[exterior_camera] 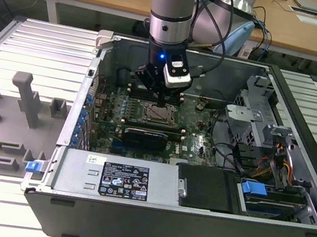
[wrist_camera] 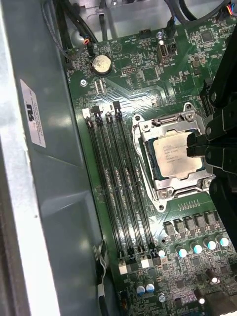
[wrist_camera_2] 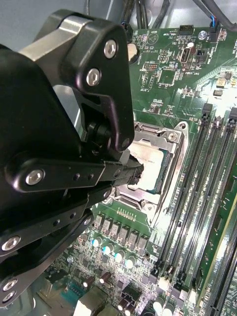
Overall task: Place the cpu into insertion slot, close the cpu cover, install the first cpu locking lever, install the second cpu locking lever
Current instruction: 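Install the second cpu locking lever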
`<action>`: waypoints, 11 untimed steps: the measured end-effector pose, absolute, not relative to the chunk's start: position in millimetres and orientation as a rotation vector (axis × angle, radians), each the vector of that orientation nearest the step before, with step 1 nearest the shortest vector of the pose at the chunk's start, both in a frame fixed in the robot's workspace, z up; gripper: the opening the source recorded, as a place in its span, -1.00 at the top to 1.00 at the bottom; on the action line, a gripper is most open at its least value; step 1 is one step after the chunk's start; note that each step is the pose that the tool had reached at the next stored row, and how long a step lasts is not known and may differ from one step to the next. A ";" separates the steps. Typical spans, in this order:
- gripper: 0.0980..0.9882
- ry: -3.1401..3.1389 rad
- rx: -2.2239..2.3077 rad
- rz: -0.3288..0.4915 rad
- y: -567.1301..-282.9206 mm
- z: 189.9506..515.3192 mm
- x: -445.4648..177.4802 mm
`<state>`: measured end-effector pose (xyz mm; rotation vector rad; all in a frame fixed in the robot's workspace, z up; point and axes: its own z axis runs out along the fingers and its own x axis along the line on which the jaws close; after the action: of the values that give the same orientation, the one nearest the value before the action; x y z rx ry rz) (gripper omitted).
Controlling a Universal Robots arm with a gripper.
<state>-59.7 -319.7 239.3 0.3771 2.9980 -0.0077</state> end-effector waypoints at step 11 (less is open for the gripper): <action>0.98 2.998 0.377 -0.008 -324.6 239.6 -59.7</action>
<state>-59.7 -324.6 239.6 0.3771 2.9980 -0.0078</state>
